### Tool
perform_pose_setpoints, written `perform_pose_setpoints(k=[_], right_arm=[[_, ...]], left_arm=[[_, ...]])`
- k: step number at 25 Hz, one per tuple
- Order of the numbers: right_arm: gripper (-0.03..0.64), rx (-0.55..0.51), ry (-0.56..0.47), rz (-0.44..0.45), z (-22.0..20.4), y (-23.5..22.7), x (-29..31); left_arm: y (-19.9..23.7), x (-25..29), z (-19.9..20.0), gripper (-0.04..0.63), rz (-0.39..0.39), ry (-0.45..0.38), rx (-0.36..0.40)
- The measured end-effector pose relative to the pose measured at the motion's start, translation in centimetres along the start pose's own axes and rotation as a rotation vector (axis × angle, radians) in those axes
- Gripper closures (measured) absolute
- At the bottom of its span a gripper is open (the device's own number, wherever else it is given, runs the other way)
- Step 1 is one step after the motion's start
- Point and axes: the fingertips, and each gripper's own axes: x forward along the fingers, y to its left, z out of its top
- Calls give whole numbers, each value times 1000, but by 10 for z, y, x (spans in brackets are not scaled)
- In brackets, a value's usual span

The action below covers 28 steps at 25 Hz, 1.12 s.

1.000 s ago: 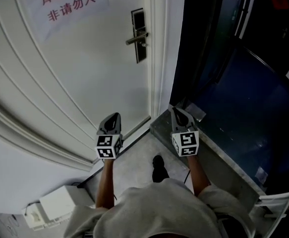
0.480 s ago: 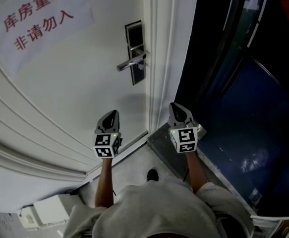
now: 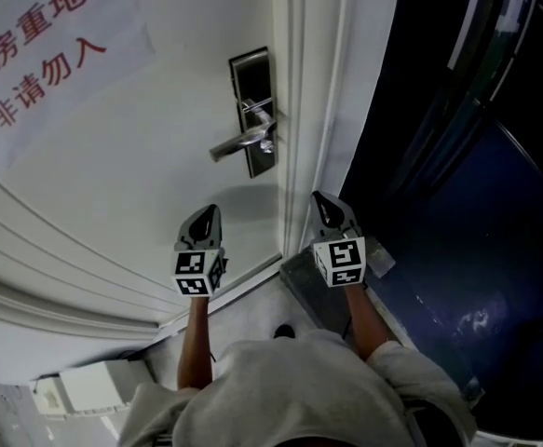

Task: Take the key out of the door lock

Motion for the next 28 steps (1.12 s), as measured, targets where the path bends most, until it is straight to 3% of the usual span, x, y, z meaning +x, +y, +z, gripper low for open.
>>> perform_pose_setpoints(k=[12, 28], right_arm=[[594, -13, 19, 22, -8, 9, 12], [594, -257, -84, 65, 60, 45, 49]], left_arm=[[14, -4, -1, 578, 13, 3, 5], [71, -50, 5, 578, 76, -19, 10]])
